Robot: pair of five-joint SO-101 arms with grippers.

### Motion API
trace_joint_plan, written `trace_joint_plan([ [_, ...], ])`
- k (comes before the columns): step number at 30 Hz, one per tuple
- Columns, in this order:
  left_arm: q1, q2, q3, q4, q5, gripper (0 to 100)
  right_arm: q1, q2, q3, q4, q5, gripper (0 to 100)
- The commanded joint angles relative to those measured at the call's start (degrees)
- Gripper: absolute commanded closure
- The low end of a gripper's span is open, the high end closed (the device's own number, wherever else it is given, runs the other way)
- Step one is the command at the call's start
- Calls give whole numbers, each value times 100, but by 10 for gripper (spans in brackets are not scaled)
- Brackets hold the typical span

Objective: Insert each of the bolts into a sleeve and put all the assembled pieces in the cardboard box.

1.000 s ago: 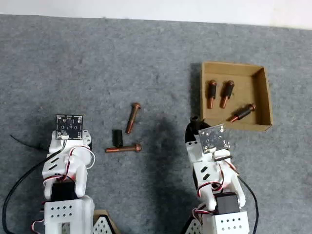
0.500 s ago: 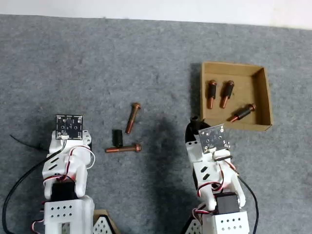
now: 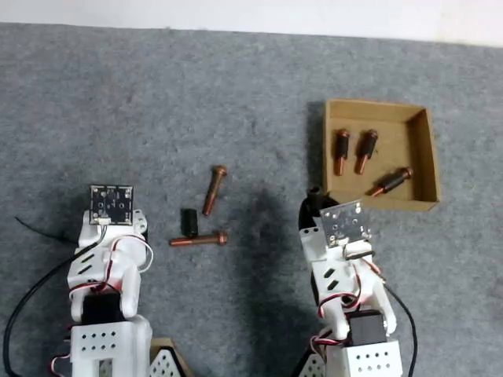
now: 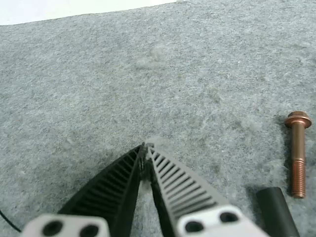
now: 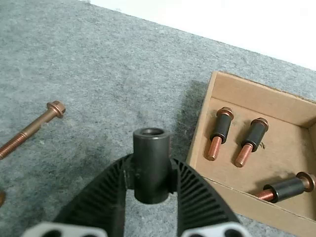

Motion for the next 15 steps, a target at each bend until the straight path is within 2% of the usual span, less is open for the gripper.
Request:
trace_joint_plan([
  [1,84,-84,-22,-114,-44,995,75,-92,418,-154,-18,994],
  [15,84,-84,-13,-114,-44,995,66,-92,505,-163,-18,994],
])
